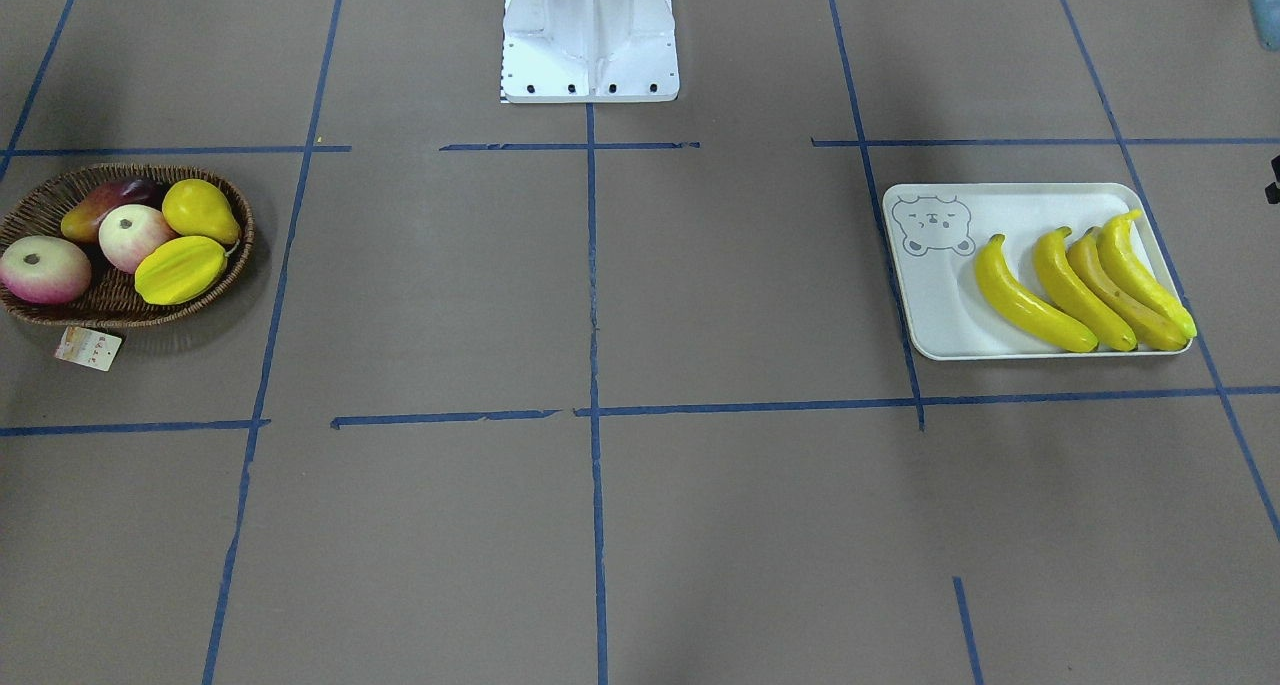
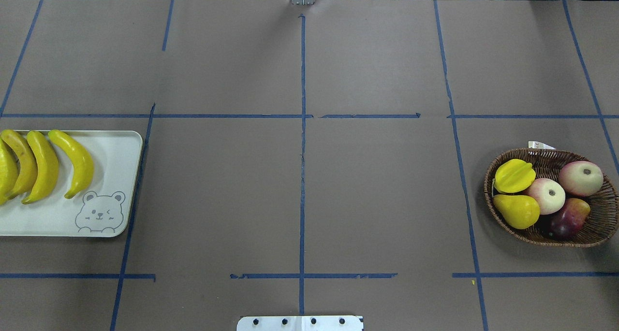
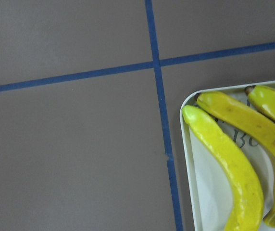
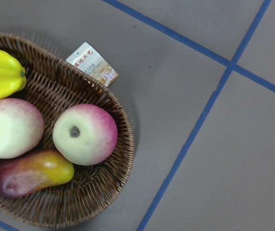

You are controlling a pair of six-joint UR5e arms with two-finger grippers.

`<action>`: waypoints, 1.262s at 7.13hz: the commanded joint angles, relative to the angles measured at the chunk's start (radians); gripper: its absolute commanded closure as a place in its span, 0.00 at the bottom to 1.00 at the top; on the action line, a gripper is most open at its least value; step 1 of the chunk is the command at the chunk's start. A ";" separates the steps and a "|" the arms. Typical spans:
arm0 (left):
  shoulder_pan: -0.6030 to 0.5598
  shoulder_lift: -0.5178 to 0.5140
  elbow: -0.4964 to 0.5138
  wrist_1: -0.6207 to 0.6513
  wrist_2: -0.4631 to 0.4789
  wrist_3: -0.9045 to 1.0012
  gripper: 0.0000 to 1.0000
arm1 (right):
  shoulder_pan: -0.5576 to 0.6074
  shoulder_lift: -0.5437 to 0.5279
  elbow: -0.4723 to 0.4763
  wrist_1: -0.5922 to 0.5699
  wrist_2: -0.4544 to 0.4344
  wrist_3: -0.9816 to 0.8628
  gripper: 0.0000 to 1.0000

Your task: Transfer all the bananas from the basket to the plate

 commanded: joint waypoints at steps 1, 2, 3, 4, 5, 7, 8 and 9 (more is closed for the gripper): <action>-0.028 0.014 -0.011 0.046 -0.076 0.039 0.00 | 0.020 -0.040 -0.031 0.005 -0.007 -0.018 0.00; -0.048 0.011 -0.016 0.069 -0.079 0.039 0.00 | 0.020 -0.048 -0.031 0.005 -0.011 0.042 0.00; -0.057 0.011 -0.025 0.073 -0.079 0.040 0.00 | 0.020 -0.050 -0.026 0.007 -0.012 0.092 0.01; -0.063 0.011 -0.034 0.074 -0.071 0.081 0.00 | 0.020 -0.050 -0.028 0.007 -0.012 0.099 0.01; -0.095 0.014 -0.031 0.077 -0.070 0.114 0.00 | 0.020 -0.048 -0.025 0.008 -0.014 0.122 0.01; -0.099 0.023 -0.006 0.055 -0.055 0.118 0.00 | 0.020 -0.048 -0.026 0.024 -0.020 0.161 0.01; -0.102 0.035 -0.010 0.054 -0.041 0.117 0.00 | 0.020 -0.048 -0.025 0.024 -0.017 0.191 0.01; -0.102 0.029 -0.025 0.054 -0.041 0.114 0.00 | 0.020 -0.048 -0.025 0.024 -0.015 0.194 0.01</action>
